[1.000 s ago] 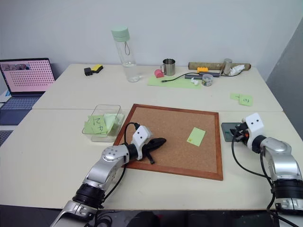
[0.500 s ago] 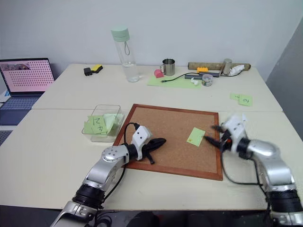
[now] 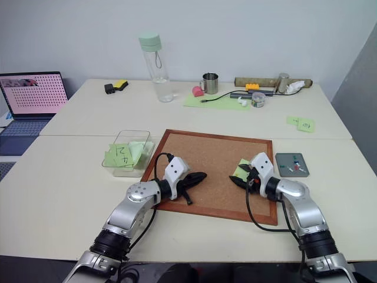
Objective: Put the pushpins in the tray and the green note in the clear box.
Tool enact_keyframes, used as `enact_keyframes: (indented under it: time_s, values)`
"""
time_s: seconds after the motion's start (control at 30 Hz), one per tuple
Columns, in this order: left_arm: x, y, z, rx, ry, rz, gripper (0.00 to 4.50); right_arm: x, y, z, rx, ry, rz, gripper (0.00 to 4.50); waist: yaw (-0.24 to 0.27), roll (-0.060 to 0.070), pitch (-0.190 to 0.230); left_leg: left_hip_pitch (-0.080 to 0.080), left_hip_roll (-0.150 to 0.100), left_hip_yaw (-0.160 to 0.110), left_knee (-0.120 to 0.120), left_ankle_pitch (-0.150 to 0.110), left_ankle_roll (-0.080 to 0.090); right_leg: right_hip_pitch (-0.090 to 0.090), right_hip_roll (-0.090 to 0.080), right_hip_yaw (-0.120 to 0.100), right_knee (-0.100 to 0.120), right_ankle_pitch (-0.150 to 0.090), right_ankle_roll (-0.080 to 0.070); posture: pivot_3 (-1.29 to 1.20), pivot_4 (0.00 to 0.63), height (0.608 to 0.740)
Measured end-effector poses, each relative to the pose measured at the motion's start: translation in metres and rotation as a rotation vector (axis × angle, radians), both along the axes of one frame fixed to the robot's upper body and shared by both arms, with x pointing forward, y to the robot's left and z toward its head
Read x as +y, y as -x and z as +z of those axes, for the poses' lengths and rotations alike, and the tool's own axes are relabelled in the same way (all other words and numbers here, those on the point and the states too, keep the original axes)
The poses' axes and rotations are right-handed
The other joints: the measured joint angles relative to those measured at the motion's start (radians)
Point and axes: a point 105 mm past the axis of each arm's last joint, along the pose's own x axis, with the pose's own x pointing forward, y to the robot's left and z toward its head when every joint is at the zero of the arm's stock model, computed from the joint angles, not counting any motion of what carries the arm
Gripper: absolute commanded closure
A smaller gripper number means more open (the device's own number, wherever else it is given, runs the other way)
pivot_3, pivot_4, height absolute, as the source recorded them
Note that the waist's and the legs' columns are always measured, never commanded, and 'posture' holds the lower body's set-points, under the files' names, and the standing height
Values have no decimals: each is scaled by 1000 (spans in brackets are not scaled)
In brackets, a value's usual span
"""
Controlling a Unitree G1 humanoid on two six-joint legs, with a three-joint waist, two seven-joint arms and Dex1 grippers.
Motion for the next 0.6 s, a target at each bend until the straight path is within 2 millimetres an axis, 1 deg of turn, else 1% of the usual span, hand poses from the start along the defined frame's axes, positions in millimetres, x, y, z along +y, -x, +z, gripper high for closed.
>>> enact_keyframes:
  time_s: [0.07, 0.1, 0.3, 0.33, 0.4, 0.6]
  values:
    - [0, 0, 0, 0, 0, 1, 4500, 0, 0, -1, -2, -3, 1, 2577, 0, 0, 0, 0, 0, 0, 0, 0, 0, 0, 0, 0, 0, 0, 0, 0, 150, 740]
    - [0, 0, 0, -1, 0, 2, 4500, 1, 0, -1, -1, -9, 2, 2708, 0, 0, 0, 0, 0, 0, 0, 0, 0, 0, 0, 0, 0, 0, 0, 0, 150, 740]
    - [0, 0, 0, 0, 0, 2, 4500, 4, 2, -3, 9, -37, 5, 3914, 0, 0, 0, 0, 0, 0, 0, 0, 0, 0, 0, 0, 0, 0, 0, 0, 150, 740]
    - [0, 0, 0, 0, 0, 2, 4500, 4, 2, -3, 8, -38, 5, 4189, 0, 0, 0, 0, 0, 0, 0, 0, 0, 0, 0, 0, 0, 0, 0, 0, 150, 740]
    - [0, 0, 0, 0, 0, 2, 4500, 3, 2, -3, 7, -37, 1, 4488, 0, 0, 0, 0, 0, 0, 0, 0, 0, 0, 0, 0, 0, 0, 0, 0, 150, 740]
    - [0, 0, 0, 1, 1, 2, 4500, 2, 2, -3, 7, -38, 0, 4488, 0, 0, 0, 0, 0, 0, 0, 0, 0, 0, 0, 0, 0, 0, 0, 0, 150, 740]
